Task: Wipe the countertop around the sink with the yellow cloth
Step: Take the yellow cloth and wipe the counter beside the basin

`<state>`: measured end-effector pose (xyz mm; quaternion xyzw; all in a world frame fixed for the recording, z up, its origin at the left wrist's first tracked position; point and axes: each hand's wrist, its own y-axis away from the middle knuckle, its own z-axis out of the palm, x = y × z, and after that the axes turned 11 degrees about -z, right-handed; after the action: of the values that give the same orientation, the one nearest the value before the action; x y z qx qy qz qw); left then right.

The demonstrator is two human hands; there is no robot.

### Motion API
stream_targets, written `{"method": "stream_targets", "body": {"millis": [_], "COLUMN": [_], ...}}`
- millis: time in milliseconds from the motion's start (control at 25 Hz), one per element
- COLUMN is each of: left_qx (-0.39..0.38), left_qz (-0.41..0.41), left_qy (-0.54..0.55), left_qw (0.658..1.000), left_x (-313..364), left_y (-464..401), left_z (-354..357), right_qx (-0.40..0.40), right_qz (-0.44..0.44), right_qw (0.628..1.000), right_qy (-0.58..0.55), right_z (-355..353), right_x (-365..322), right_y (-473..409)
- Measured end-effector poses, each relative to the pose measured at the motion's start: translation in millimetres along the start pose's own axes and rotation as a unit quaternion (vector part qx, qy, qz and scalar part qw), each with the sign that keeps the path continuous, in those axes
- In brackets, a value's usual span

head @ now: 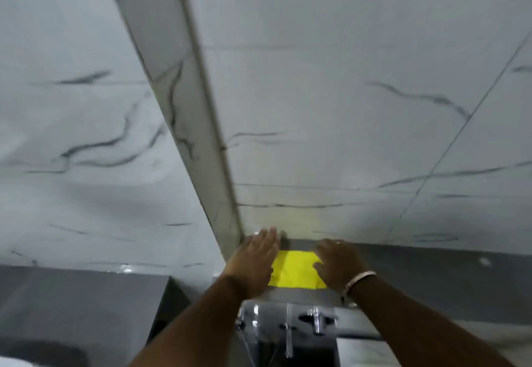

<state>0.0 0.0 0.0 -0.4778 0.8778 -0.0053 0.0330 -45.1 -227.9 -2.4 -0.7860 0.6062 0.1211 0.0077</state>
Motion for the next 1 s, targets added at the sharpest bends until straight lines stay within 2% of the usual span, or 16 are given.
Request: {"method": "stream_targets", "body": {"millis": [80, 120, 160, 280, 400, 520, 640, 800, 880, 1000], "left_qx": [-0.069, -0.118, -0.132, -0.121, -0.176, -0.171, -0.156, -0.198, -0.193, -0.178], "left_qz": [0.014, -0.014, -0.046, -0.097, -0.102, -0.088, -0.095, -0.093, -0.132, -0.181], "left_qy": [0.028, 0.046, 0.061, 0.079, 0.04, 0.039, 0.079, 0.116, 0.146, 0.133], "left_qw": [0.997, 0.992, 0.988, 0.985, 0.978, 0.981, 0.98, 0.969, 0.961, 0.958], "left_x": [2.1, 2.2, -0.6, -9.6, -17.0, -13.1, -14.2, -30.5, -48.4, -83.7], "left_y": [-7.9, -11.2, -20.7, -45.7, -47.2, -39.3, -28.2, 17.2, 52.9, 109.4], "left_z": [41.0, 56.1, 67.2, 96.3, 107.8, 102.9, 72.4, 28.2, 13.1, -5.9], "right_qx": [-0.017, -0.02, -0.037, -0.055, -0.073, -0.08, -0.13, -0.164, -0.168, -0.148], "right_qz": [0.016, 0.013, 0.03, 0.04, 0.058, 0.056, 0.004, -0.05, -0.107, -0.204], "right_qw": [0.999, 1.0, 0.999, 0.998, 0.994, 0.99, 0.989, 0.985, 0.979, 0.967], "right_qy": [-0.028, -0.015, -0.024, 0.009, 0.065, 0.099, 0.065, -0.015, -0.032, -0.034], "right_z": [43.6, 61.0, 68.8, 84.9, 89.3, 77.0, 66.9, 49.8, 37.9, 17.0], "right_x": [0.7, 1.2, -1.2, 3.0, 1.3, -7.0, -5.2, -15.7, -41.9, -94.8], "right_y": [-19.3, -26.9, -33.7, -56.4, -62.3, -61.1, -56.4, -44.8, -45.5, -55.0]}}
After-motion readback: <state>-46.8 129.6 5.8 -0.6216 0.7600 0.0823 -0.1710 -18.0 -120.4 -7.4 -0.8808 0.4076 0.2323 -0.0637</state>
